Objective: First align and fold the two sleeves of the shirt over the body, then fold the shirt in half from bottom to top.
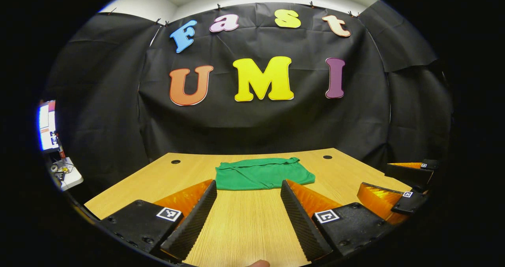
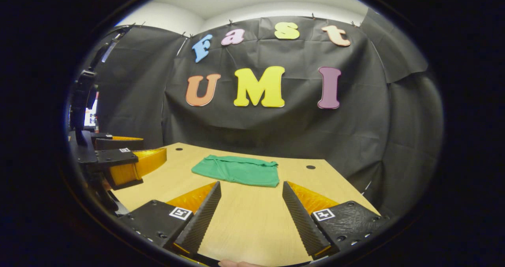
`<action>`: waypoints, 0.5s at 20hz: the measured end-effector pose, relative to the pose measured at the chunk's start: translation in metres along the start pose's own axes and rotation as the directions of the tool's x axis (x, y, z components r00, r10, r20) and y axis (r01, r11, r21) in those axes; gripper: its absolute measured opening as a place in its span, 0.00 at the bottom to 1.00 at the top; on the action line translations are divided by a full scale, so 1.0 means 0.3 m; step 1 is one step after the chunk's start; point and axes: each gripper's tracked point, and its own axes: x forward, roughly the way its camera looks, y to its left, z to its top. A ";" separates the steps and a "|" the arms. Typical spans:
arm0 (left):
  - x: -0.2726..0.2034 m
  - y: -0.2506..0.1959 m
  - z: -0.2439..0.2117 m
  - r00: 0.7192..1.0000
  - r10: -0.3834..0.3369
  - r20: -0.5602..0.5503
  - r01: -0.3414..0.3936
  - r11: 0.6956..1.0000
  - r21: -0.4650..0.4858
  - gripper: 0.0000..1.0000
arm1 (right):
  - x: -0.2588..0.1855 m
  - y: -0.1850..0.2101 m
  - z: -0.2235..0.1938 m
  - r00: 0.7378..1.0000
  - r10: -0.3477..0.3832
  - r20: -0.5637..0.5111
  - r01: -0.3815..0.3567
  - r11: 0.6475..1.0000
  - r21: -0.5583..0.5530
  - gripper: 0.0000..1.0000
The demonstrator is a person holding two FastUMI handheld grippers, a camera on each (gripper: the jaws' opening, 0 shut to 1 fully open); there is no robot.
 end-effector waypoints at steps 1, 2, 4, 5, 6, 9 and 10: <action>0.003 0.007 0.004 1.000 0.009 0.003 -0.009 1.000 -0.004 1.00 | 0.000 0.003 0.000 1.000 0.000 0.001 0.000 1.000 0.000 0.96; 0.005 0.015 0.003 1.000 0.019 0.006 -0.019 1.000 -0.014 1.00 | -0.003 0.003 0.000 1.000 0.000 0.002 0.000 1.000 -0.001 0.95; 0.009 0.019 -0.004 1.000 0.026 -0.006 -0.026 1.000 -0.013 1.00 | 0.002 -0.005 -0.002 1.000 -0.003 0.003 0.003 1.000 0.000 0.95; 0.011 0.024 -0.007 0.999 0.032 -0.010 -0.032 0.999 -0.015 1.00 | -0.002 -0.001 -0.004 1.000 -0.002 0.003 0.002 1.000 0.000 0.96; 0.013 0.030 -0.006 0.999 0.037 -0.009 -0.037 0.999 -0.018 1.00 | 0.001 -0.001 -0.008 1.000 -0.001 -0.001 0.001 1.000 0.001 0.96; 0.014 0.025 -0.009 0.999 0.036 -0.010 -0.037 0.999 -0.014 1.00 | 0.007 0.003 -0.022 1.000 0.002 -0.014 -0.002 1.000 0.009 0.96; 0.013 0.020 -0.007 0.999 0.033 -0.010 -0.033 0.999 -0.012 1.00 | 0.007 0.005 -0.024 1.000 0.004 -0.017 -0.004 1.000 0.008 0.96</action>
